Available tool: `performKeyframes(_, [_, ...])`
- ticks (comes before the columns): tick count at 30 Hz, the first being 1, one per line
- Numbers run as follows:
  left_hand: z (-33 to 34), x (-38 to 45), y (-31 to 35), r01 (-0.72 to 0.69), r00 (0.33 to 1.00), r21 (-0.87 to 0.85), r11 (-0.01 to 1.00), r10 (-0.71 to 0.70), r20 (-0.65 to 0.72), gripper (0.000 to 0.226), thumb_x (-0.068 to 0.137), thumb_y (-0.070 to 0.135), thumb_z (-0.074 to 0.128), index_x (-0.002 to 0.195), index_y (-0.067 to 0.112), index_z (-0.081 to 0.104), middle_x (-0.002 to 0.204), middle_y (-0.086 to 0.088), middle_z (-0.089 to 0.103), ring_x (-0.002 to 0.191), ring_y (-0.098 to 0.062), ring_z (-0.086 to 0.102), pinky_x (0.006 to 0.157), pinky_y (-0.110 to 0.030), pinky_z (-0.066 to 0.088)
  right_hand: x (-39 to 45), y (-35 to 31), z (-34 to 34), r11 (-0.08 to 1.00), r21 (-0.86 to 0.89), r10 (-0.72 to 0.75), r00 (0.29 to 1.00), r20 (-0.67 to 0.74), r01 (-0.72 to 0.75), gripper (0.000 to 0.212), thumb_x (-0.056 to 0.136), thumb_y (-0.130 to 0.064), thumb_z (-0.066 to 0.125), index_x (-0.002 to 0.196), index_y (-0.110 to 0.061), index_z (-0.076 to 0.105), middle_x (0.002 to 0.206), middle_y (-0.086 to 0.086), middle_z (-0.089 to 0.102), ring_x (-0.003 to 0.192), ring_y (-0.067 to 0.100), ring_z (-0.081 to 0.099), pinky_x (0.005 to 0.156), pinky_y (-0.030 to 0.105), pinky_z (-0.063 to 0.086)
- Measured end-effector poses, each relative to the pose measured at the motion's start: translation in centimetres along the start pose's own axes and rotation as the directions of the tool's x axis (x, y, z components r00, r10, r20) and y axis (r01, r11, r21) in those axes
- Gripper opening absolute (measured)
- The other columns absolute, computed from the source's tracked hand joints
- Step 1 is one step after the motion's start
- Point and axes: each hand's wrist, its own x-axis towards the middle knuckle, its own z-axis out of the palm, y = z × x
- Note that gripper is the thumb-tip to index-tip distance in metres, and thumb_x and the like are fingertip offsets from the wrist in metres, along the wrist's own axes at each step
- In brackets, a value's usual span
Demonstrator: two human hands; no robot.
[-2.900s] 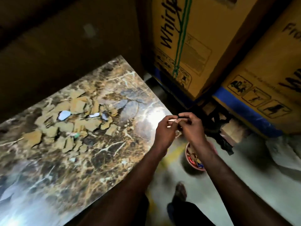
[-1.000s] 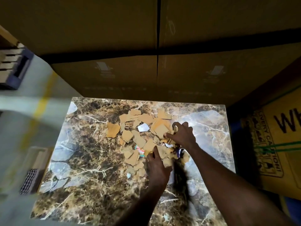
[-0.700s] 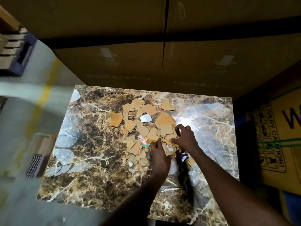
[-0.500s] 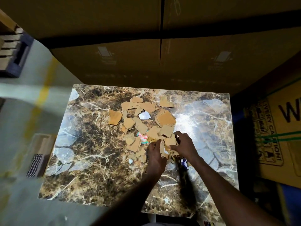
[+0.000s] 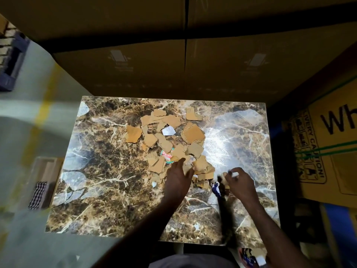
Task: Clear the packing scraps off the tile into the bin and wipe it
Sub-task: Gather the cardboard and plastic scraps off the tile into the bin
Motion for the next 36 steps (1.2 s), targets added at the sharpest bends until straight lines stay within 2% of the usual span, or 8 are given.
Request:
performKeyframes(4, [0.3,1.3,1.5,-0.024,0.997,0.116,0.993,0.015,0.072,0.067,0.096,0.070,0.061,0.151,0.036,0.050,0.140,-0.008,0.055,0.129,-0.034,0.051,0.100,-0.048,0.054,-1.3,0.4,1.1,0.971,0.172,0.141,0.977,0.159,-0.168,0.049,0.095,-0.058,0.071,0.117,-0.018,0.053,0.103,0.010,0.067,0.090,0.028,0.069,0.071,0.038,0.059])
performKeyframes(7, [1.1,1.6,2.0,-0.020,0.995,0.165,0.986,0.004,0.099,0.066,0.092,0.063,0.073,0.149,0.040,0.049,0.133,-0.008,0.050,0.124,-0.036,0.053,0.096,-0.050,0.055,-1.7,-0.9,3.0,0.973,0.185,0.105,0.981,0.161,-0.135,0.055,0.097,-0.062,0.064,0.125,-0.015,0.052,0.107,0.008,0.064,0.098,0.028,0.064,0.078,0.037,0.050])
performKeyframes(11, [2.6,1.2,2.0,-0.042,0.993,0.172,0.984,0.022,0.118,0.067,0.090,0.052,0.076,0.150,0.039,0.048,0.130,-0.009,0.057,0.117,-0.035,0.062,0.099,-0.048,0.053,-1.6,-3.0,5.3,0.971,0.209,0.090,0.986,0.140,-0.118,0.065,0.096,-0.069,0.060,0.125,-0.011,0.055,0.107,0.009,0.066,0.095,0.028,0.065,0.067,0.033,0.041])
performKeyframes(19, [4.6,1.4,0.9,0.054,0.980,-0.080,0.995,-0.037,0.194,0.059,0.081,0.017,0.084,0.137,0.019,0.065,0.124,-0.016,0.059,0.114,-0.036,0.065,0.096,-0.041,0.055,-1.7,-3.1,7.1,0.977,0.194,0.064,0.993,0.102,-0.083,0.048,0.096,-0.044,0.076,0.129,-0.016,0.054,0.115,0.017,0.065,0.097,0.033,0.064,0.066,0.029,0.039])
performKeyframes(23, [4.5,2.0,1.0,0.075,0.966,-0.038,0.996,-0.063,0.249,0.060,0.078,0.018,0.089,0.134,0.019,0.067,0.129,-0.016,0.052,0.115,-0.034,0.063,0.095,-0.040,0.056,-2.7,-3.3,7.2,0.977,0.195,0.075,0.993,0.092,-0.091,0.032,0.099,-0.030,0.075,0.120,-0.011,0.059,0.115,0.021,0.058,0.079,0.021,0.055,0.055,0.020,0.031])
performKeyframes(27, [4.5,1.7,0.5,0.045,0.972,-0.045,0.998,-0.034,0.231,0.053,0.078,0.010,0.087,0.126,0.020,0.067,0.121,-0.014,0.058,0.105,-0.030,0.065,0.077,-0.029,0.050,-3.4,-3.5,7.6,0.975,0.210,0.057,0.997,0.058,-0.069,0.028,0.101,-0.022,0.071,0.123,-0.009,0.061,0.117,0.019,0.050,0.073,0.004,0.043,0.052,0.009,0.032])
performKeyframes(32, [4.4,1.5,-0.3,-0.014,0.969,-0.074,0.997,0.031,0.244,0.055,0.068,0.014,0.092,0.117,0.023,0.067,0.108,-0.010,0.067,0.097,-0.026,0.068,0.069,-0.024,0.047,-3.7,-3.3,7.9,0.956,0.289,0.047,0.998,0.042,-0.057,0.013,0.096,-0.025,0.076,0.105,-0.018,0.070,0.098,0.005,0.073,0.087,0.025,0.067,0.067,0.034,0.047])
performKeyframes(36, [3.0,2.0,-0.4,-0.046,0.952,-0.162,0.986,0.092,0.292,0.048,0.071,0.015,0.095,0.107,0.023,0.064,0.100,-0.005,0.075,0.082,-0.017,0.064,0.061,-0.012,0.042,-3.8,-3.3,7.3,0.826,0.535,0.117,0.982,0.146,-0.178,0.010,0.094,-0.020,0.080,0.101,-0.023,0.073,0.089,0.007,0.078,0.072,0.026,0.071,0.069,0.046,0.058])
